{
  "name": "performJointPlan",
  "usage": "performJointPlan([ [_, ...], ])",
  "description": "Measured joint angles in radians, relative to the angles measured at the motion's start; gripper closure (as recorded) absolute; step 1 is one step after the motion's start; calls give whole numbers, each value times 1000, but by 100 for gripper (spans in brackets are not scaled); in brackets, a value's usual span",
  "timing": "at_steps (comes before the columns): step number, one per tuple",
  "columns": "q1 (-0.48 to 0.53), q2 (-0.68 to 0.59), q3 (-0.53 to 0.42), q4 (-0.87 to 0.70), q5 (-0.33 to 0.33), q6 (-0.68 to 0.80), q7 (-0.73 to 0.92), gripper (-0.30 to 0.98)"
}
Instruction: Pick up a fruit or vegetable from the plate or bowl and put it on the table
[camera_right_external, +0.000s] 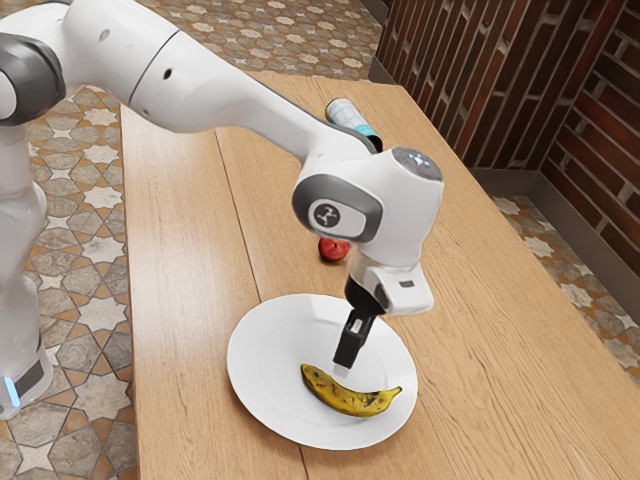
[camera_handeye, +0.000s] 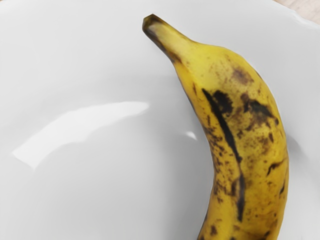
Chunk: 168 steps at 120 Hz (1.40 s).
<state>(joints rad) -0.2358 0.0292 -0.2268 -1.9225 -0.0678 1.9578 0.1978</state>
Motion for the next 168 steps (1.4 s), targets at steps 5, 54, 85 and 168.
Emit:
performJointPlan([
  [5,-2,6,-2,1,-2,0,0,0],
  [54,-84,14,2,-1,-14,1,-8,0],
  [85,-53,18,4,0,-15,2,-12,0],
  [168,-59,47,6,-25,-26,35,-15,0],
])
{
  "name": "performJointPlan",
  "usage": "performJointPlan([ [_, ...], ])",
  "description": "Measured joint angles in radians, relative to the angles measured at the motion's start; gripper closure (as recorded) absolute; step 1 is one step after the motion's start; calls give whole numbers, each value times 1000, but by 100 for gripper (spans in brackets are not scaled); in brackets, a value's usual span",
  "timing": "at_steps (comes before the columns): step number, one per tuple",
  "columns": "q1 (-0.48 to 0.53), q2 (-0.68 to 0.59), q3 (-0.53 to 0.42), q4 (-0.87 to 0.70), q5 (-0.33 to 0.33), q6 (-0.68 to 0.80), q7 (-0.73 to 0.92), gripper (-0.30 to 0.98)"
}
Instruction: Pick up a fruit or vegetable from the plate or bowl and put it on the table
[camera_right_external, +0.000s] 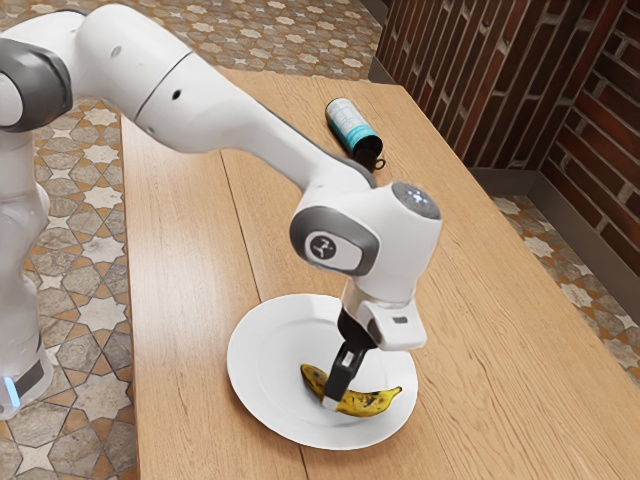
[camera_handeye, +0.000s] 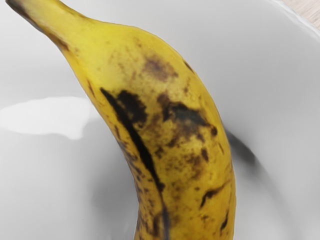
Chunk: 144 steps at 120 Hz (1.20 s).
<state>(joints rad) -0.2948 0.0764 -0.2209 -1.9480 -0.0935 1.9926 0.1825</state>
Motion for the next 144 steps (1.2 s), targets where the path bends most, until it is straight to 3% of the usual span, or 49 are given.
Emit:
performJointPlan([
  [78,0,22,1,-3,-18,31,4,0],
  [110,-4,17,1,4,-18,35,5,46],
  [144,-2,13,1,17,10,39,1,58],
])
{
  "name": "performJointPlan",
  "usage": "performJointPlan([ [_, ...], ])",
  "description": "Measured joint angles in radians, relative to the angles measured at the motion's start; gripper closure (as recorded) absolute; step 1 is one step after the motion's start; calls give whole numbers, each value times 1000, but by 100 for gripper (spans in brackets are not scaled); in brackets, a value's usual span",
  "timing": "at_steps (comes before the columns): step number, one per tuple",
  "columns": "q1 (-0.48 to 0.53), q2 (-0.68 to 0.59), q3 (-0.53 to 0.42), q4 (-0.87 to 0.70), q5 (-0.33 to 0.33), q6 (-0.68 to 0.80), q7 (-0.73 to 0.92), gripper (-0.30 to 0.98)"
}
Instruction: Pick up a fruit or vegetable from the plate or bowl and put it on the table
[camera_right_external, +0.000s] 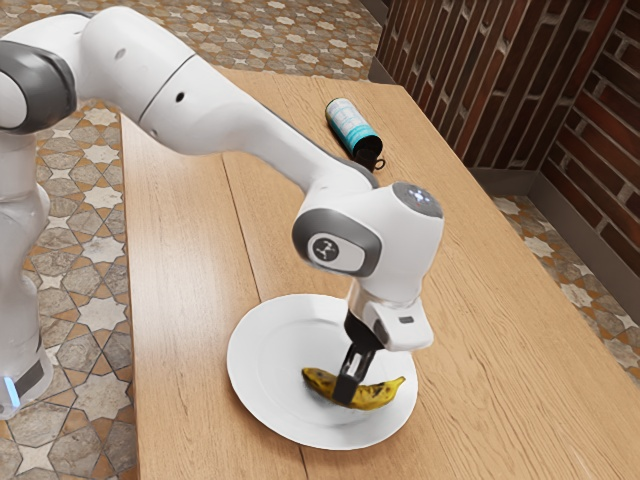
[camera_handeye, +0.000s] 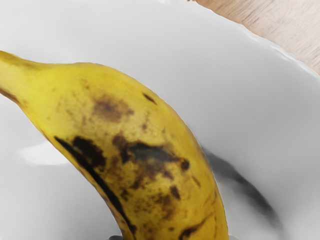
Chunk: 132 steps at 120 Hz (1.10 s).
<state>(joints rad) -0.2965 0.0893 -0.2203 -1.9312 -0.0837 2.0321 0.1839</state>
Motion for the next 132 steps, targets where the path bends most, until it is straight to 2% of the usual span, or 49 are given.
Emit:
performJointPlan([
  [22,-2,-7,43,58,67,0,17,61],
  [37,-23,0,185,150,110,-13,61,59],
  [43,17,21,236,203,119,-17,90,58],
  [51,101,145,255,389,151,-25,140,57],
  [57,130,250,240,538,179,-30,181,58],
  [66,196,348,155,670,215,-40,241,58],
  [89,287,515,77,781,250,-54,369,58],
  [102,299,555,57,791,255,-57,426,59],
  [117,299,557,64,809,245,-61,479,27],
  [128,295,550,67,811,241,-63,510,14],
  [132,280,496,71,776,239,-64,517,11],
])
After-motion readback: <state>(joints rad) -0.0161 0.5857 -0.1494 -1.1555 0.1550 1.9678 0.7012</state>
